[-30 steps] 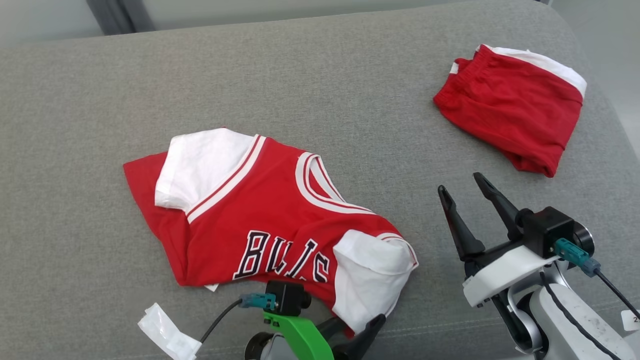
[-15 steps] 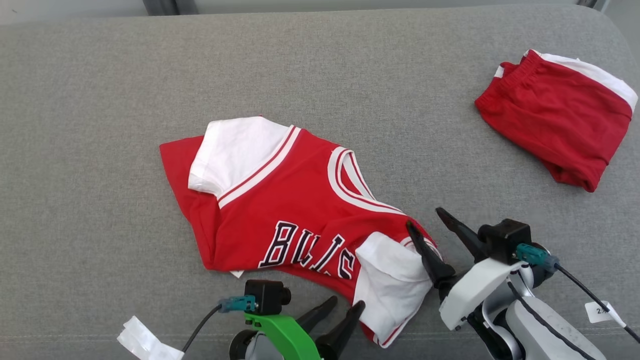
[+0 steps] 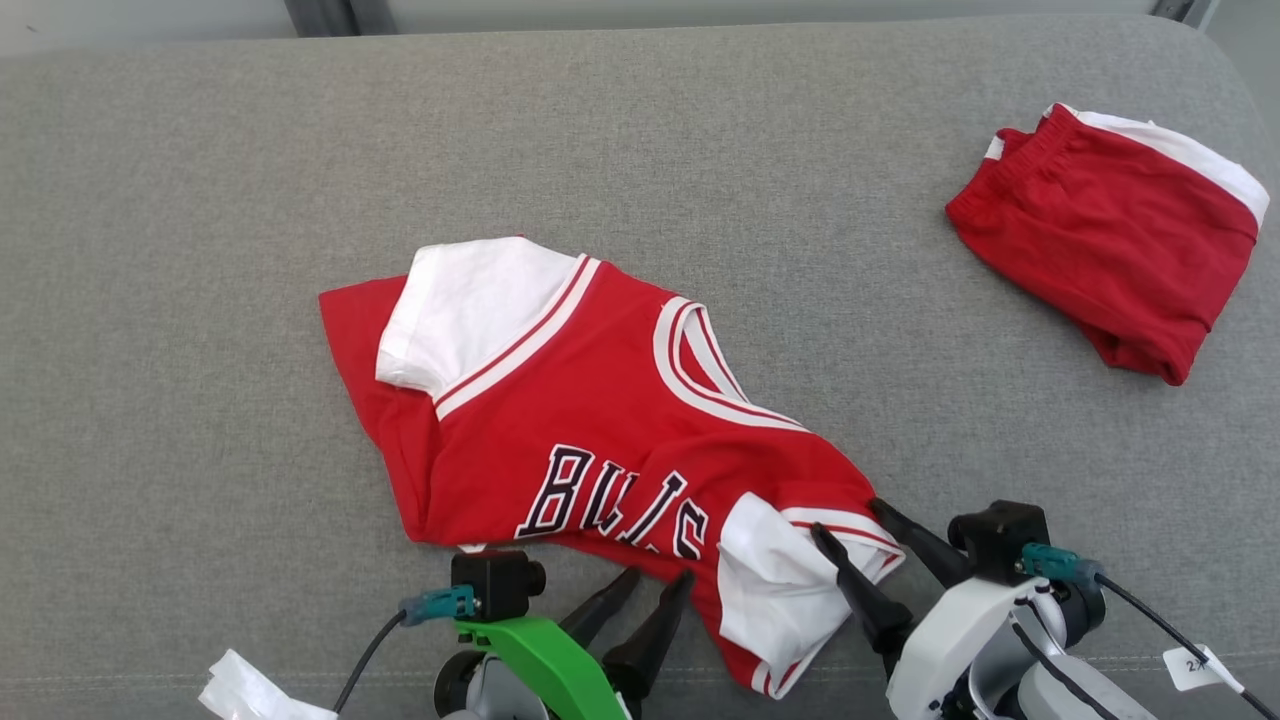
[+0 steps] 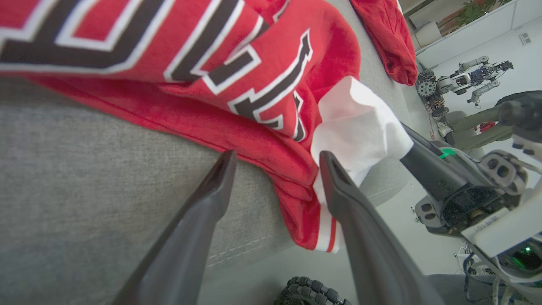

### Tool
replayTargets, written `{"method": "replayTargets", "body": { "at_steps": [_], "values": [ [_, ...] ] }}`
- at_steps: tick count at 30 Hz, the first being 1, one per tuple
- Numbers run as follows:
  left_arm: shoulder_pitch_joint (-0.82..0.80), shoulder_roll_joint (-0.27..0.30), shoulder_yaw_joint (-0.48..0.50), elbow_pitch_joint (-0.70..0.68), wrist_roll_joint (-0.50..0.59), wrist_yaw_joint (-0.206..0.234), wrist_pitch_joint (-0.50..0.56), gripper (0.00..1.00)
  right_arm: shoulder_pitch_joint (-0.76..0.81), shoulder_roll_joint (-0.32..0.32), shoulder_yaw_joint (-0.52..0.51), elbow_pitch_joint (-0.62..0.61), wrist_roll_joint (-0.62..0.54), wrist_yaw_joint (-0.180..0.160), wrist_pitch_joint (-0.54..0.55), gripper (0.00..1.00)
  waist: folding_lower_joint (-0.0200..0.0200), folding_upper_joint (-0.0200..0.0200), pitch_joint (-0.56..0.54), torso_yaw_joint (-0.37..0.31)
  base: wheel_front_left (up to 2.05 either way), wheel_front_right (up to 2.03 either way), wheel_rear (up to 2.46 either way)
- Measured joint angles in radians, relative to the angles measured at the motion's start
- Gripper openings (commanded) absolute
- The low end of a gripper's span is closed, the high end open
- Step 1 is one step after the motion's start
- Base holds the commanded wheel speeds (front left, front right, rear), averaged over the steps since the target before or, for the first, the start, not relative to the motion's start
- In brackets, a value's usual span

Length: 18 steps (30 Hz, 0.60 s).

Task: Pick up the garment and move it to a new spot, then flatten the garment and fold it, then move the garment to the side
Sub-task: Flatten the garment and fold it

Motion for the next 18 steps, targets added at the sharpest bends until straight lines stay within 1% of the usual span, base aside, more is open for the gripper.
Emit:
{"method": "replayTargets", "body": {
  "at_steps": [2,5,11,13,14,18],
  "values": [
    [0.000,0.000,0.008,0.001,0.000,0.008,-0.007,1.00,0.022,-0.002,0.005,-0.003,0.004,0.002,0.010,1.00,0.0000,0.0000,-0.003,-0.006,0.00,0.00,0.00],
    [0.000,0.000,0.016,0.001,0.000,0.008,-0.016,1.00,0.044,-0.019,0.002,-0.007,0.011,0.001,0.025,1.00,0.0000,0.0000,-0.006,-0.016,0.00,0.00,0.00],
    [0.001,-0.001,0.024,0.000,0.000,0.008,-0.033,1.00,0.053,-0.058,-0.033,-0.019,0.017,-0.007,0.030,1.00,0.0000,0.0000,-0.008,-0.036,0.00,0.00,0.00],
    [0.001,-0.001,0.024,0.000,-0.001,0.008,-0.034,1.00,0.053,-0.054,-0.043,-0.030,0.031,-0.011,0.030,1.00,0.0000,0.0000,-0.008,-0.038,0.00,0.00,0.00],
    [0.001,-0.001,0.024,0.000,-0.001,0.008,-0.035,1.00,0.055,-0.034,-0.047,-0.047,0.060,-0.009,0.030,1.00,0.0000,0.0000,-0.008,-0.039,0.00,0.00,0.00],
    [0.001,-0.001,0.018,0.004,-0.002,0.008,-0.037,1.00,0.077,0.008,-0.046,-0.066,0.104,0.000,0.030,1.00,0.0000,0.0000,-0.011,-0.035,0.00,0.00,0.00]
  ]
}}
